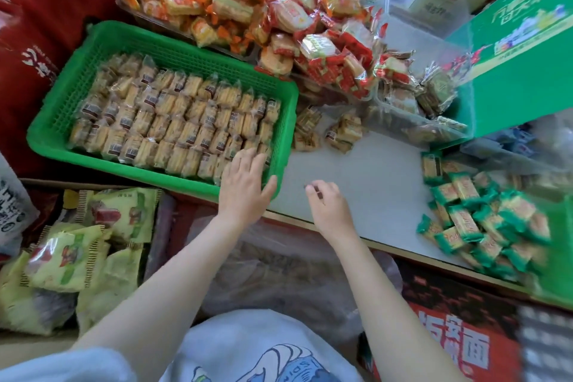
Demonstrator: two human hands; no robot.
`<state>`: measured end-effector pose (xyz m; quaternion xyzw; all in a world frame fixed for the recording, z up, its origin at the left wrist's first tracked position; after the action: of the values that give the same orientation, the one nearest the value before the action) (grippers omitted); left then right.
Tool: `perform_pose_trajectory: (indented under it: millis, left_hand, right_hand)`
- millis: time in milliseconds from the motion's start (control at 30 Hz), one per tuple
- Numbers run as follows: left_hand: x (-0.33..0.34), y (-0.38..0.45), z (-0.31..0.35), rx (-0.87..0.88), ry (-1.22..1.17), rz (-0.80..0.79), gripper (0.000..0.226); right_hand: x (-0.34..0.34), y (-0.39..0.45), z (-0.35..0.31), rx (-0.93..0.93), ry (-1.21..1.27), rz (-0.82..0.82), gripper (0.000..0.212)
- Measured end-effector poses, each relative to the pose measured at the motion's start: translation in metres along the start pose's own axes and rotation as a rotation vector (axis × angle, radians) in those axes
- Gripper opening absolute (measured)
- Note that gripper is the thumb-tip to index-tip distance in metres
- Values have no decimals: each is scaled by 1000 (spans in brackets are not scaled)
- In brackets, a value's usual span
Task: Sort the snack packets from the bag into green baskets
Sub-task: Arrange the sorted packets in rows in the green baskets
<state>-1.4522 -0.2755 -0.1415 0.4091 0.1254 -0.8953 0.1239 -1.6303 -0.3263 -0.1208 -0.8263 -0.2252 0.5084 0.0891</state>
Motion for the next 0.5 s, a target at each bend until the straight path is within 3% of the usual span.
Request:
perform_pose_trajectory:
  millis: [200,333,400,500]
  left_hand:
    - [49,17,34,-90,223,-58,74]
    - [53,18,33,-101,303,-7,73]
    - [54,19,32,-104,304,-2,73]
    - [55,19,31,-100,299,-16,73]
  right_hand:
    - [-63,47,80,169,20,100,38]
    - [-79,118,101,320,223,102,44]
    - [-70,151,108,472,412,67,47]
    - [-44,173,109,613,574,-106,75]
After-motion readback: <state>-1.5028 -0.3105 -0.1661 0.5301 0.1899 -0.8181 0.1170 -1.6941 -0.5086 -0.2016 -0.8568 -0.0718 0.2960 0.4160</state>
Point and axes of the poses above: each hand's wrist, its own y-axis towards the middle knuckle, its own x-axis out of the palm, z = x × y, the point moved 6 cm from there along y, towards the middle knuckle, and after that the axes turned 9 degrees about -y, right-handed, at the moved point
